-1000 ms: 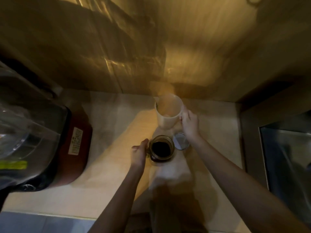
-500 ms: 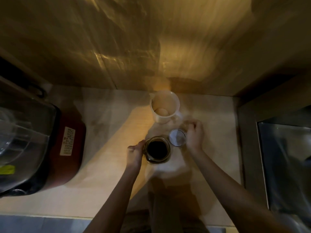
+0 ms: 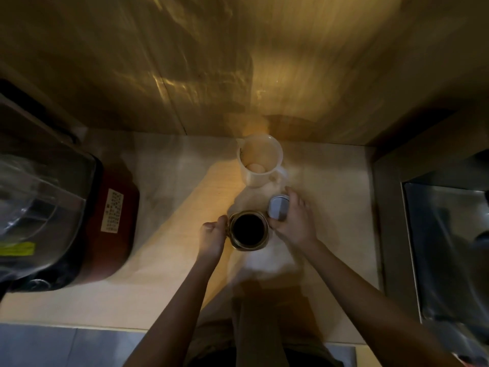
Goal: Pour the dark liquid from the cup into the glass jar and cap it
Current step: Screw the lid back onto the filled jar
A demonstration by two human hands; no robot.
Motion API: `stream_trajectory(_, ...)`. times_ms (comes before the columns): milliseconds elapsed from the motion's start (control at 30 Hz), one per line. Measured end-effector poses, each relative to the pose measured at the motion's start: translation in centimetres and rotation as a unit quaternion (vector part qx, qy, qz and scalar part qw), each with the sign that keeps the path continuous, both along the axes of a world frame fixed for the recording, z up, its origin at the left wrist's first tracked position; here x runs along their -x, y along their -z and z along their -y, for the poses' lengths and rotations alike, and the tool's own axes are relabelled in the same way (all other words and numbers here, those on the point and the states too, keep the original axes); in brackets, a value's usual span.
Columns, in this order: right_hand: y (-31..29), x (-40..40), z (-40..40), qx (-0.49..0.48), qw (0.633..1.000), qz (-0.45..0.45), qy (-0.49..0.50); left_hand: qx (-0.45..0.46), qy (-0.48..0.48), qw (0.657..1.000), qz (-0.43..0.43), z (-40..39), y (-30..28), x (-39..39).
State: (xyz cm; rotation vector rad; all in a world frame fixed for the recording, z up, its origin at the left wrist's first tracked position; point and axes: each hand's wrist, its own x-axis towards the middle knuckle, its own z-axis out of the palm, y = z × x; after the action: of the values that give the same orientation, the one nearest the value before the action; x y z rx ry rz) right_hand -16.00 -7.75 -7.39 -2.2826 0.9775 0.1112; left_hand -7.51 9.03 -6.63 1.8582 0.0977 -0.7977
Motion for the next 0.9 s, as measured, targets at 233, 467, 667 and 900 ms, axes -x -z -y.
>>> stream_trajectory(233,-4.8,2.0,0.6,-0.045,0.992,0.06,-0.102,-0.077,0.082,0.982,0.152,-0.5,-1.1,-0.5)
stream_trajectory(467,-9.1,3.6,-0.4,-0.01,0.979,0.055,-0.198,0.004,0.228,0.956,0.182,-2.4,-3.6,0.1)
stream_trajectory(667,-10.5,3.6,-1.4,0.08,0.967,0.037,-0.241,-0.04,0.361,0.897,0.25,-2.3,-2.9,0.2)
stream_trajectory(900,-12.3,2.5,-3.0,0.05,0.964,0.065,-0.252,0.021,0.325,0.916,0.235,-2.1,-2.9,0.4)
